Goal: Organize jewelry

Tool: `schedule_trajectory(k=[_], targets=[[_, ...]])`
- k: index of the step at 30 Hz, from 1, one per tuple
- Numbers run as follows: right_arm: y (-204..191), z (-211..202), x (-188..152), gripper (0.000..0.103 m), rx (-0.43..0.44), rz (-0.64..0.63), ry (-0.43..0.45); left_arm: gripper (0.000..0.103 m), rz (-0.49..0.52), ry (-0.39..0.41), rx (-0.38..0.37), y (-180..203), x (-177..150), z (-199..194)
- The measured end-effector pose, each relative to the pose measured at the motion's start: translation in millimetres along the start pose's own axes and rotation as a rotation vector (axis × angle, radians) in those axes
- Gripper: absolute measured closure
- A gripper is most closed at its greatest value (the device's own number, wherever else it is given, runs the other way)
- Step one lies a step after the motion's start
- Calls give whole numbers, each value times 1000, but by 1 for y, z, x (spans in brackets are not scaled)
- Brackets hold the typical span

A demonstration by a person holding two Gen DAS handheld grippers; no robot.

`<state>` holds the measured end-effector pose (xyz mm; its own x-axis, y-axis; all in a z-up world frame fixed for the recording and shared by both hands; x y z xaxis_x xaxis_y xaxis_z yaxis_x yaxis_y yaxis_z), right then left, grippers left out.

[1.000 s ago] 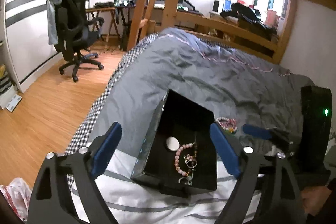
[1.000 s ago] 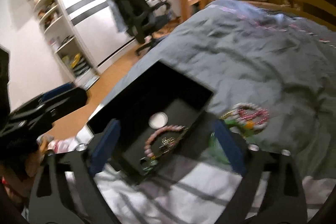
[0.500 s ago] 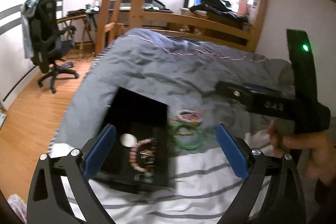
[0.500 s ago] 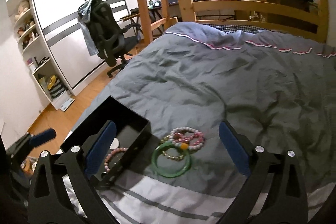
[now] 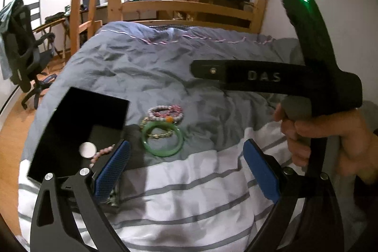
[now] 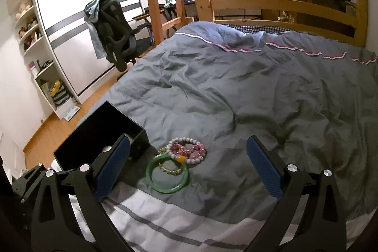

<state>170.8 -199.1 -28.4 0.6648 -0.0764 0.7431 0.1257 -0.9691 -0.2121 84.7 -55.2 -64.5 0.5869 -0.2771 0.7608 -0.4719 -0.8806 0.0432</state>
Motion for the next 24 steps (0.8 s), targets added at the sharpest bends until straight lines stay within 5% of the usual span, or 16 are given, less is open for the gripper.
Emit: schedule_trajectory(k=[10,13,18,24], targets=[[20,36,-16,7,100,-27,-32,16,58,-53,40,12,-2,46],[19,49,-21,28,146,-49,-63,19,80,-80,68,12,-5,62],[16,75,-34,46,230,-67,-95,26,86,-108,92,7,-8,83],[3,108,-47,50,251,-120,-141,38,55,-126,154,-9,-8,105]])
Point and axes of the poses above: each gripper's, at about its wrist camera, not at the fingertips, and z roughly the way its jaws point, y to its right, x to its top, the point moved 4 cm from there along z, roughly the way its jaws point, and after that the axes turned 2 degrees about x, right-handed, at the moved point
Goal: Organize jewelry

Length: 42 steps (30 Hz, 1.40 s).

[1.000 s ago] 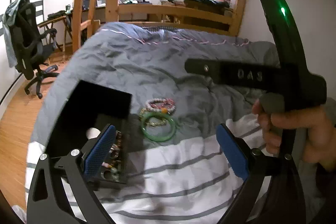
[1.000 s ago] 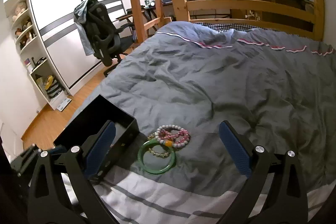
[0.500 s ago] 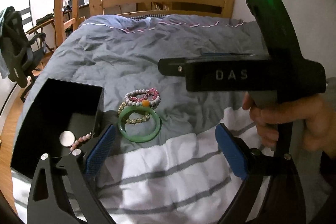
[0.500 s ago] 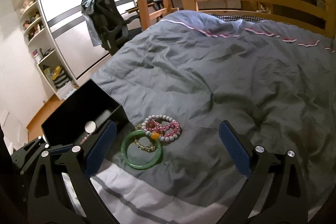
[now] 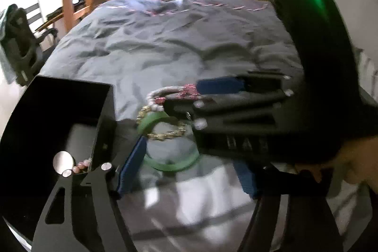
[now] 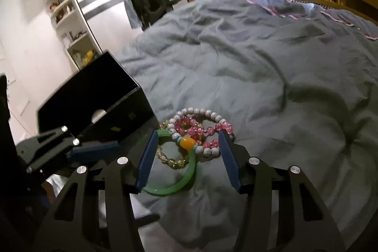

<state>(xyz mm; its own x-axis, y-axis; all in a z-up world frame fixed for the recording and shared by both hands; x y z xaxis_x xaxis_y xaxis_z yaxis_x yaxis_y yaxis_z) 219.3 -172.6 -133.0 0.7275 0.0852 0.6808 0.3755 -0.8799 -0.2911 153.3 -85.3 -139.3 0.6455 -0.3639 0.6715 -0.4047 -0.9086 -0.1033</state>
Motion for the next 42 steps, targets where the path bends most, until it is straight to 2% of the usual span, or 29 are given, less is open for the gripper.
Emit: schedule_trajectory(k=[1,3,6,8,10,12,14,15,16,18,21,23,28,29,31,32,35,36,42], targets=[[0,4,-1,52,-2,-4,-5,41,1,1,18,-2,1,2],[0,13,-4,60,-13,-5,-23,45,3,-5,20,-2,2,4],[6,16,-6,88,-47,15,-29,58,20,-26,33,0,-1,9],[11,12,-7,89,-36,42,-16,65,15,-36,24,-1,-2,9],[18,5,-5,89,-25,90,13,77,1,-55,10,-4,-2,11],[26,-7,-1,89,10,152,65,79,-9,-68,-22,-4,-3,10],[31,-16,3,89,25,189,96,76,-5,-51,-32,-1,-4,6],[32,-18,4,89,29,197,104,67,1,-43,-29,1,-3,4],[33,-21,5,89,32,207,114,54,10,-35,-23,3,-3,4],[34,-23,5,89,43,221,117,43,32,-10,-8,7,-3,0],[33,-20,5,89,48,223,110,41,59,-17,0,12,-4,3],[32,-18,6,89,50,223,108,34,76,-13,2,16,-4,6],[34,-18,5,89,57,240,115,35,105,-24,-5,22,-1,13],[35,-19,5,89,59,244,118,37,97,-53,-12,22,-2,19],[36,-19,4,89,58,248,119,60,71,-120,-36,17,-6,32],[36,-19,4,89,58,250,119,62,45,-147,-56,12,-8,36],[37,-20,4,89,60,255,121,79,-5,-164,-100,4,-5,36],[37,-20,3,89,61,257,122,87,-24,-176,-133,3,-5,35],[39,-23,4,89,72,272,135,93,-55,-202,-189,0,-6,31]])
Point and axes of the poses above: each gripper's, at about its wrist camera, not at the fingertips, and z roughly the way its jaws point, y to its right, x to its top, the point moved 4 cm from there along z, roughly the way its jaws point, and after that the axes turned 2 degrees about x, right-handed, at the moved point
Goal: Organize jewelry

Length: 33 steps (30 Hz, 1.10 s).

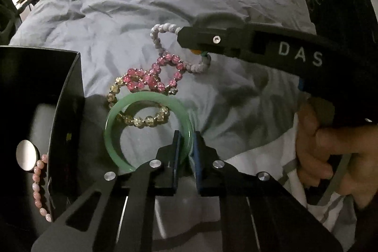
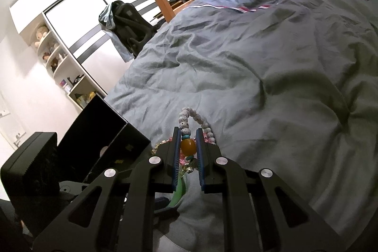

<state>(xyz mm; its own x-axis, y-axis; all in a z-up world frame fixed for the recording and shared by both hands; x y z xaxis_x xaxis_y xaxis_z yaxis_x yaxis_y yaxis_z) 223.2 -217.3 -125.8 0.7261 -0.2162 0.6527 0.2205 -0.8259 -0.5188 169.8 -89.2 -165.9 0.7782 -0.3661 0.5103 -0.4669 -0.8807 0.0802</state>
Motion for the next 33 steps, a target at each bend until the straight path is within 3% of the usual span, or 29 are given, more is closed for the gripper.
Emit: schedule_trajectory(k=[13,27,33], targets=[[-4,-28,4,89,27,35,30,96,-14,-30,-130,18,-13,-19],[-15,-62,0,89,76,79,64,95,-89,88,-130,6,-9,-83],[-38,-77,2,89,76,38,58,95,-115,149,-131,1,-6,-116]])
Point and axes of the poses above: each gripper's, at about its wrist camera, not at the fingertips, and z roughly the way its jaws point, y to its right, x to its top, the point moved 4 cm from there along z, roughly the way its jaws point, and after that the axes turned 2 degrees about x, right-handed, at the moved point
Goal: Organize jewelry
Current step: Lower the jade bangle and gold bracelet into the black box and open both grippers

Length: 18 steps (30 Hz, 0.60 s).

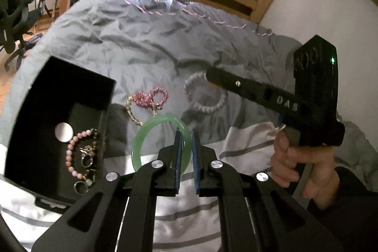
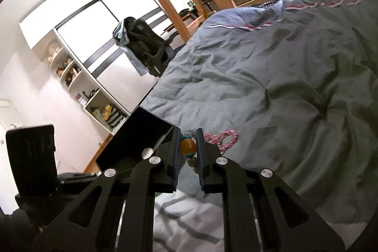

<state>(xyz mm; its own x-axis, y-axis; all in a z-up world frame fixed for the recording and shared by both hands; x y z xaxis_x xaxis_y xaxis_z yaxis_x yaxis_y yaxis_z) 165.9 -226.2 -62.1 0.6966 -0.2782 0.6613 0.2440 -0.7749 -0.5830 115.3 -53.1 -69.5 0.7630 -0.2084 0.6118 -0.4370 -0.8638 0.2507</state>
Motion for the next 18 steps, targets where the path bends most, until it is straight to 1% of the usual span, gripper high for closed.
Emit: schedule_trajectory(k=[4,10,18], targets=[[-23,-5,1,89,-15,-37,-26,95,-9,24,-2,-3,4,-12],[-52,-13,5,89,-15,-79,-31,95,-3,63,15,-10,9,-34],[-83,-13,10,89,-28,-115,-42,95,-27,126,58,-37,17,-68]])
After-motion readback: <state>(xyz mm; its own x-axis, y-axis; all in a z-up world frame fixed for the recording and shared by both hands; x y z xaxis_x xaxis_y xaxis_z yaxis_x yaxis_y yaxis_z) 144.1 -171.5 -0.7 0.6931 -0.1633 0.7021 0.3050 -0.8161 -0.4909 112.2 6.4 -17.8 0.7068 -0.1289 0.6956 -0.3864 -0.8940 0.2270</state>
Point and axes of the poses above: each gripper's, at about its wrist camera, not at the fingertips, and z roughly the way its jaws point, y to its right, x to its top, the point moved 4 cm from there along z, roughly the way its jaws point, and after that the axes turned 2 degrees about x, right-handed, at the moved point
